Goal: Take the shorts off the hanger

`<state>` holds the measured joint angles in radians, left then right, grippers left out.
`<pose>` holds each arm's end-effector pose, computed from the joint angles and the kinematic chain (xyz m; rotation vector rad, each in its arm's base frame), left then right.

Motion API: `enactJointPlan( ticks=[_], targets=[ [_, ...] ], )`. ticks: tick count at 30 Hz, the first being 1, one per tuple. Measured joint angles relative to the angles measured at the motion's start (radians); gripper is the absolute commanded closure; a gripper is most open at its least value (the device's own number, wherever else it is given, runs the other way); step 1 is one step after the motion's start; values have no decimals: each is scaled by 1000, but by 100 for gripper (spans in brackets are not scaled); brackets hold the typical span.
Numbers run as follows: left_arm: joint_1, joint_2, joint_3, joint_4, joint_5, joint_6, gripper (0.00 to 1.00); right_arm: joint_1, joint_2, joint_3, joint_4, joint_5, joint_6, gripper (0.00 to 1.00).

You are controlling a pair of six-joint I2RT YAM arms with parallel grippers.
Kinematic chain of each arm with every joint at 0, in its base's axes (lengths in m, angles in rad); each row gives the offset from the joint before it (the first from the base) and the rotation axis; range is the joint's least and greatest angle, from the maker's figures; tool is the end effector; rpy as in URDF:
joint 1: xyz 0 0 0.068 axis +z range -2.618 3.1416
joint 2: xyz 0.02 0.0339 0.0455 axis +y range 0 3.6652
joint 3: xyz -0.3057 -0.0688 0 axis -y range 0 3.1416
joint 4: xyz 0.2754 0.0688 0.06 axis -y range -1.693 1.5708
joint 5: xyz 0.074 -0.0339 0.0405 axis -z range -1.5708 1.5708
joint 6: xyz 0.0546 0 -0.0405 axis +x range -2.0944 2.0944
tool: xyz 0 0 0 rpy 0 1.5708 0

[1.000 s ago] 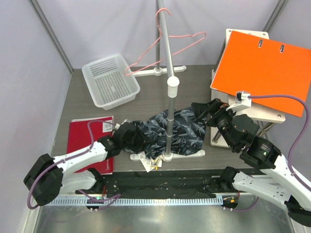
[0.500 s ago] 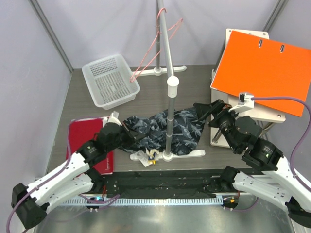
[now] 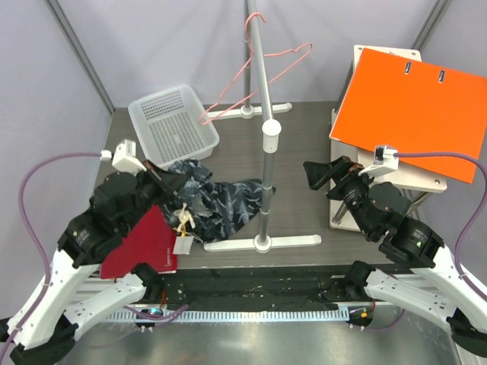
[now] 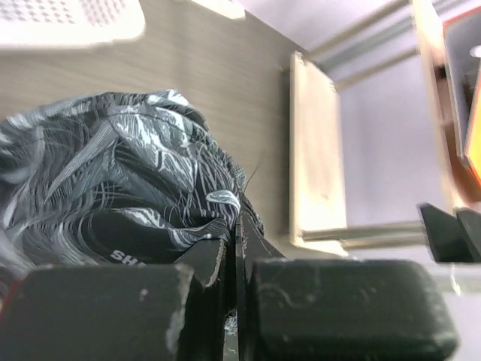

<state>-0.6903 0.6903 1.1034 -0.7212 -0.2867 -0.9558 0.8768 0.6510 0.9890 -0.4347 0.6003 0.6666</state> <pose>0.1123 -0.0727 0.4354 -0.4615 1.9033 -0.8530 0.1102 0.0842 0.4352 0.2846 1.6703 0.6707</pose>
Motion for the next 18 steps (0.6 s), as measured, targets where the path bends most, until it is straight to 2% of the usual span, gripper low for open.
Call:
enactJointPlan(
  ticks=[4,9,14,18],
  targets=[
    [23,113,168,-59,-62,105,100,0,-10,0,1,6,-7,5],
    [136,259,386,-77,-59,208,100,0,-16,0,1,15,-15,5],
    [307,416,580,-61,18,262,100,0,-16,1,1,16,-22,5],
    [477,551,739,-45,153,250,100,0,-30,2,1,16,-26,5]
  ],
)
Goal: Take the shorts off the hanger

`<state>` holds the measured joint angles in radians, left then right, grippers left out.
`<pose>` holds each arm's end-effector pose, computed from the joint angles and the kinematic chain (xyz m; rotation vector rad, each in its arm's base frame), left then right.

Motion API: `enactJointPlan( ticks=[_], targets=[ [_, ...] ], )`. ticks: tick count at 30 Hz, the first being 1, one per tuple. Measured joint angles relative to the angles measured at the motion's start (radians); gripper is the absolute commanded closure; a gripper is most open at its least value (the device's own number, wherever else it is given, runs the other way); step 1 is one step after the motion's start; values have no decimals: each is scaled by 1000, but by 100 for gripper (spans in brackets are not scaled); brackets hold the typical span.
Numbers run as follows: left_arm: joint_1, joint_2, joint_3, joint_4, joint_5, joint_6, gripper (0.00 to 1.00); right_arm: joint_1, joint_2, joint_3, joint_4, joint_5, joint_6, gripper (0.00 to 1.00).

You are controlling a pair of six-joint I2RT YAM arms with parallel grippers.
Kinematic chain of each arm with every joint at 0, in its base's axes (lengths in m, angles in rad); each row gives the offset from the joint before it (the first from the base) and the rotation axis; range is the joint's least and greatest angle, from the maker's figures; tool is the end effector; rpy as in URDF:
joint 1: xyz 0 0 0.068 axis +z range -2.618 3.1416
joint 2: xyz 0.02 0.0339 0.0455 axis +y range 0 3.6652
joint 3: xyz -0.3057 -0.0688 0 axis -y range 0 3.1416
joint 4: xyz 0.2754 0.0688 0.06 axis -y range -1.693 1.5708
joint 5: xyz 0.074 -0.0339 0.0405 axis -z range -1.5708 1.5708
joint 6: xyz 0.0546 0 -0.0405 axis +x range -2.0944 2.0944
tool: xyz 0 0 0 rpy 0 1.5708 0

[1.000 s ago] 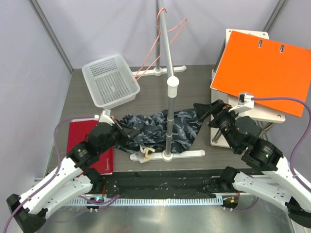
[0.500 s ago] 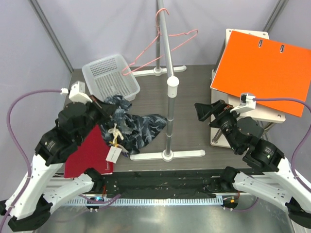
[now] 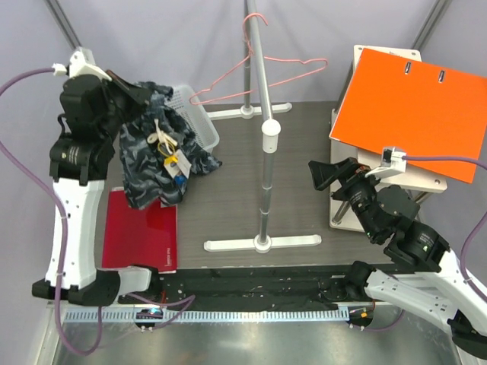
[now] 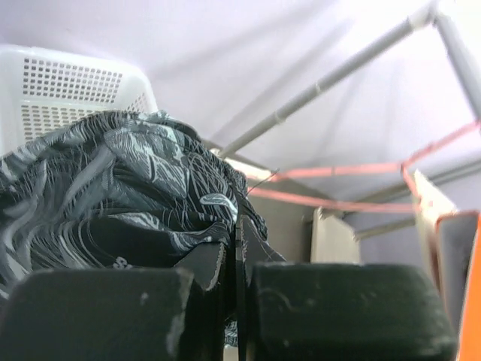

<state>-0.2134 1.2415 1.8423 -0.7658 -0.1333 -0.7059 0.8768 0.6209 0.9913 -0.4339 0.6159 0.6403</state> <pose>0.2368 -0.0439 0.5869 -0.5269 1.6868 -0.5576 0.1040 0.0757 0.4394 0.2845 1.6394 0.6611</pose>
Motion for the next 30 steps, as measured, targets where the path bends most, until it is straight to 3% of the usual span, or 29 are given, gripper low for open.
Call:
enactJointPlan(
  ticks=[11,15,21,30],
  targets=[
    [300,263,234,270,288,-300,99,0,-17,15,22,-5,-3,5],
    [306,390,303,480,410,-454,100,0,-29,15,22,-8,-6,5],
    [296,570,361,639,585,-618,99,0,-54,15,22,-6,-7,5],
    [298,587,184,717,712,-652,100,0,-54,15,22,-7,-10,6]
  ],
)
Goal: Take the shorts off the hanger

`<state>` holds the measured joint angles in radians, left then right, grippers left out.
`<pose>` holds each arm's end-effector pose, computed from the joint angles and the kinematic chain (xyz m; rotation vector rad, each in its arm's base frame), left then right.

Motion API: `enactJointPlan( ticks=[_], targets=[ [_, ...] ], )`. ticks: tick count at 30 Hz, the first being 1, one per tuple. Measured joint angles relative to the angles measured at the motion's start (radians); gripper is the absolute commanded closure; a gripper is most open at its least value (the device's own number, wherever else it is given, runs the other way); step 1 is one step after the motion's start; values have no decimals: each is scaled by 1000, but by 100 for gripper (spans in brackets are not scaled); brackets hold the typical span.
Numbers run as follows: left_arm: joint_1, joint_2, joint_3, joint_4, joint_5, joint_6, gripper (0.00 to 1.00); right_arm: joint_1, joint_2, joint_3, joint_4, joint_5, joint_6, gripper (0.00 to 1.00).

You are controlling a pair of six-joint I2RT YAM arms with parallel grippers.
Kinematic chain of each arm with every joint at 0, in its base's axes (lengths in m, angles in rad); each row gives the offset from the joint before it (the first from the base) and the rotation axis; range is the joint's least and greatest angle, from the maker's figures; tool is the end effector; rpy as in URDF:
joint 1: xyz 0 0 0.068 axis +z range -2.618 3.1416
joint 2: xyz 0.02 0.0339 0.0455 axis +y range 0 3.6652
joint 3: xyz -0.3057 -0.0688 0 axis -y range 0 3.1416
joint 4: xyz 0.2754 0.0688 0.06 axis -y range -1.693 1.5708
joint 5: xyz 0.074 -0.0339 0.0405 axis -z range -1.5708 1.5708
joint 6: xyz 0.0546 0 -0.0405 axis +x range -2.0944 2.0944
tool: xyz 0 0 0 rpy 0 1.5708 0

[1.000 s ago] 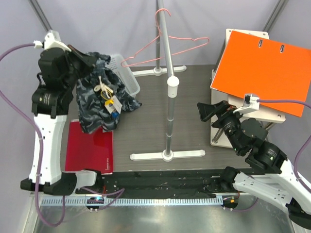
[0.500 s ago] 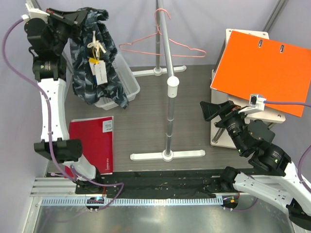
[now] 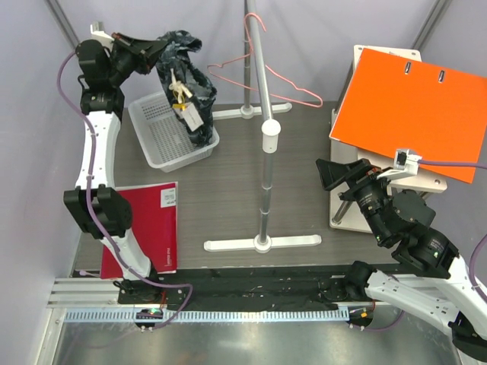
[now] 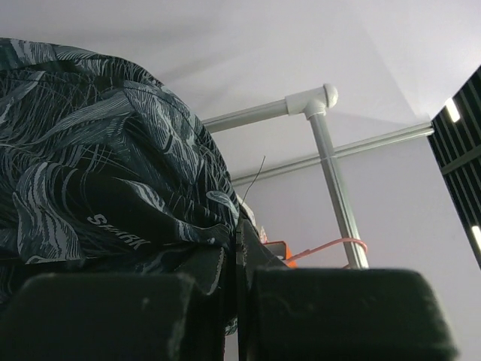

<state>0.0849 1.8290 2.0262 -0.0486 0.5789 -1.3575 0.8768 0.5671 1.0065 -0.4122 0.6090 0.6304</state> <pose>0.4756 0.0105 0.5396 -0.6132 1.4989 -1.4224 0.0909 0.0604 0.4524 0.2997 1.5653 0.7188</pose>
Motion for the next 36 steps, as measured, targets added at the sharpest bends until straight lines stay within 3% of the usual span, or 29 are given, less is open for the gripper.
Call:
enactJointPlan(
  ticks=[6,14,24,36],
  targets=[
    [58,-95,-183,-39,-12,51,99,0,0,0,0,0,0,5],
    [111,-148,-200,-141,-56,160,100,0,0,0,0,0,0,5],
    [-20,-51,-168,-354,-146,384,100,0,2,0,-1,-2,0,6],
    [-83,62,-263,-348,-97,424,100,0,7,0,-1,-2,0,6]
  ],
)
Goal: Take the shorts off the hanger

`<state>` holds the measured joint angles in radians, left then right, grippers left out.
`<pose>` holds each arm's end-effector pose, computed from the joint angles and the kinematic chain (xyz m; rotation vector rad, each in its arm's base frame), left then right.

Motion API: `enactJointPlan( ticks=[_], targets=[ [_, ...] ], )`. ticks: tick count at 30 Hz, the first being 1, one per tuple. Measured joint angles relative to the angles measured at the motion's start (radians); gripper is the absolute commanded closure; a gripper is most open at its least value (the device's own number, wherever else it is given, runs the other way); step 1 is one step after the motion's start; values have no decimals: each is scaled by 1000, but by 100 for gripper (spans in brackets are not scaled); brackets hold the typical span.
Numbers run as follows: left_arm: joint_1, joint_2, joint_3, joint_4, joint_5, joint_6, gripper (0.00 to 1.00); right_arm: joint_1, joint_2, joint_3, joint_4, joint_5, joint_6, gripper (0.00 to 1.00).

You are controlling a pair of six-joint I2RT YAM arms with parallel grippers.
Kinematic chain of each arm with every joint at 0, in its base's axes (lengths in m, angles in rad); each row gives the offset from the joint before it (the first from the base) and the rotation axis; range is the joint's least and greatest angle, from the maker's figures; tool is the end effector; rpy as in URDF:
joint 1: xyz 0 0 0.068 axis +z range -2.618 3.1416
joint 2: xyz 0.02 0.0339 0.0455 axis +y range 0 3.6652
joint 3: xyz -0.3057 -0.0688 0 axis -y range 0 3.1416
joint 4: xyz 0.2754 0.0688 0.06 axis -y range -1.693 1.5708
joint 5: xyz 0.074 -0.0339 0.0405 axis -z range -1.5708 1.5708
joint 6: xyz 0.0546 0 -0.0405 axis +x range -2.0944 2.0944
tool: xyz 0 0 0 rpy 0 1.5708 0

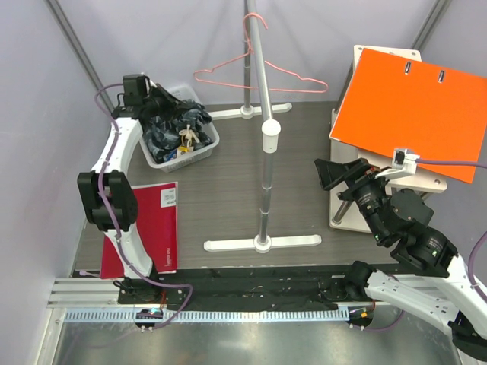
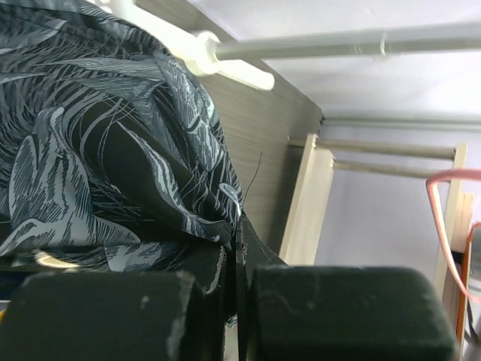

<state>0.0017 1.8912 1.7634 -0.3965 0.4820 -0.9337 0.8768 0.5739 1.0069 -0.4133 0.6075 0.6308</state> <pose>0.5031 -0.0245 0.3668 -0.7098 2.0936 -1.0479 0.0923 0.0622 0.4518 0.2965 1.5720 0.7154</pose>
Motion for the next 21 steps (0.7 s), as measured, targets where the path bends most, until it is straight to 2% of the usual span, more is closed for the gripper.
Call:
enactJointPlan(
  ticks=[5,10,15,21],
  targets=[
    [-6,3,-68,87,47,-27,100,0,7,0,-2,-3,0,5],
    [75,2,-194,137,58,-58,100,0,7,0,-3,-3,0,5],
    [154,21,-217,71,30,-54,100,0,7,0,-4,-3,0,6],
    [148,27,-208,-4,3,-22,98,0,9,0,-5,-4,0,6]
  ],
)
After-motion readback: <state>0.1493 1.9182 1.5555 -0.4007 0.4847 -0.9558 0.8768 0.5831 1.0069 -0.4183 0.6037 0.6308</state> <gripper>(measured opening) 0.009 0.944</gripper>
